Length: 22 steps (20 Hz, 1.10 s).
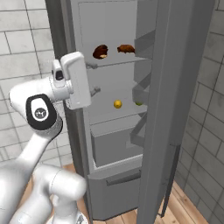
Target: Gather the lemon and lime from the fridge and place them on a tray on the dining counter. Then gather the steak and chicken drumstick from the fridge and place them on the other tray.
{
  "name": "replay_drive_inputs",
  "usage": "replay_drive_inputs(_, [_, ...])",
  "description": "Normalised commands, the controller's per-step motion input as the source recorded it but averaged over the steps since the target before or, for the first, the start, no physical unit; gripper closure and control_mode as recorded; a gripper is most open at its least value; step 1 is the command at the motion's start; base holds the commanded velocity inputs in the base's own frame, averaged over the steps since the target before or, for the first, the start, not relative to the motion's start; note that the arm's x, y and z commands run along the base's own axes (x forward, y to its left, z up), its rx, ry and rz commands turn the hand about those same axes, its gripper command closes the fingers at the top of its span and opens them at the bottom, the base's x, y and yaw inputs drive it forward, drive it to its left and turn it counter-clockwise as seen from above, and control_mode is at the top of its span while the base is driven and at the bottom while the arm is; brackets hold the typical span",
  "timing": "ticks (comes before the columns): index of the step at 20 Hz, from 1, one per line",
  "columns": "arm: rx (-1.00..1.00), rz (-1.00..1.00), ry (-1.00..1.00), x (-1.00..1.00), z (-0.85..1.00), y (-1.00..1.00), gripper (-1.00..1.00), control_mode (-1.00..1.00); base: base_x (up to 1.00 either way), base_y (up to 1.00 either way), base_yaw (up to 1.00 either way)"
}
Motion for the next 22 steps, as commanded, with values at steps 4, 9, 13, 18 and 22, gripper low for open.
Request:
replay_drive_inputs(4, [-0.02, -0.12, 0.02, 0.33, -0.04, -0.5, -1.0, -1.0, 0.0, 0.0, 0.0])
replay_drive_inputs(9, [0.0, -0.12, 0.0, 0.15, -0.04, -0.63, -1.0, -1.0, 0.0, 0.0, 0.0])
replay_drive_inputs(13, [0.0, -0.11, 0.0, 0.2, -0.1, -0.61, -1.0, -1.0, 0.0, 0.0, 0.0])
replay_drive_inputs(18, [0.0, -0.11, 0.0, 0.19, -0.04, -0.64, -1.0, -1.0, 0.0, 0.0, 0.0])
replay_drive_inputs(22, [0.0, -0.11, 0.0, 0.16, 0.0, -0.66, -1.0, -1.0, 0.0, 0.0, 0.0])
